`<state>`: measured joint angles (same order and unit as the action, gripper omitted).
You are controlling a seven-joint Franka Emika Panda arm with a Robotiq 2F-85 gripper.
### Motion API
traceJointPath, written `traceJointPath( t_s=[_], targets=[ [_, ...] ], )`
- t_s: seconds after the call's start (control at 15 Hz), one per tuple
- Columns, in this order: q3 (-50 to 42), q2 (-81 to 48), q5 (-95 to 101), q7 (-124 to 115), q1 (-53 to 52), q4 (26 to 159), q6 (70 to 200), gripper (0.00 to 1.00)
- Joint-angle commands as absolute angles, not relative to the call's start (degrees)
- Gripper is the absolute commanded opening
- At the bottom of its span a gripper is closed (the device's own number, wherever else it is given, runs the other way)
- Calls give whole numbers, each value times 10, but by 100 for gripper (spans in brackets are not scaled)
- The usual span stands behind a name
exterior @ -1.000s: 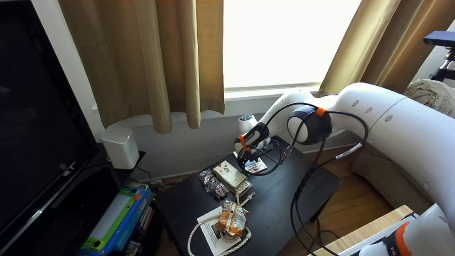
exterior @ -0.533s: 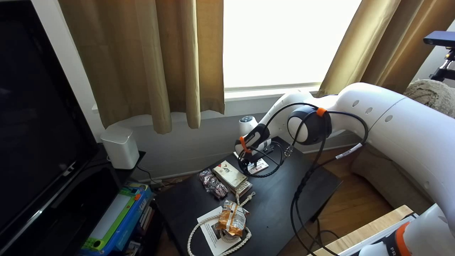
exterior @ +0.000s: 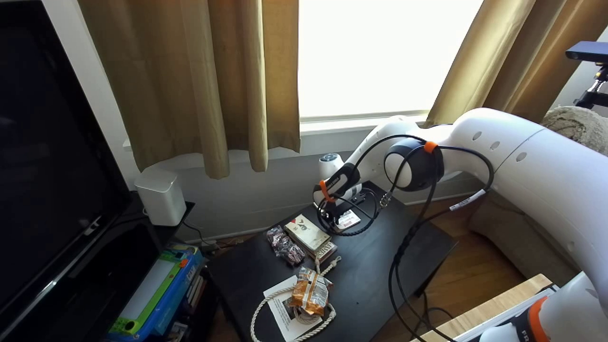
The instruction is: Pick up the book on the right of the table and put it on top of the two stacked books
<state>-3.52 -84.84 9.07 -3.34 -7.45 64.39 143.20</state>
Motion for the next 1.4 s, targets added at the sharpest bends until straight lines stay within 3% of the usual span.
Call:
traceJointPath(
  t_s=[0.0, 0.13, 0.8, 1.33],
  targets=[
    [-24, -873, 72, -29, -58, 624, 1428, 4],
    [-21, -873, 64, -26, -51, 619, 1422, 0],
    [24, -862, 26, 28, -11, 567, 1360, 3],
    [66, -792, 24, 83, 14, 615, 1318, 3]
  ],
)
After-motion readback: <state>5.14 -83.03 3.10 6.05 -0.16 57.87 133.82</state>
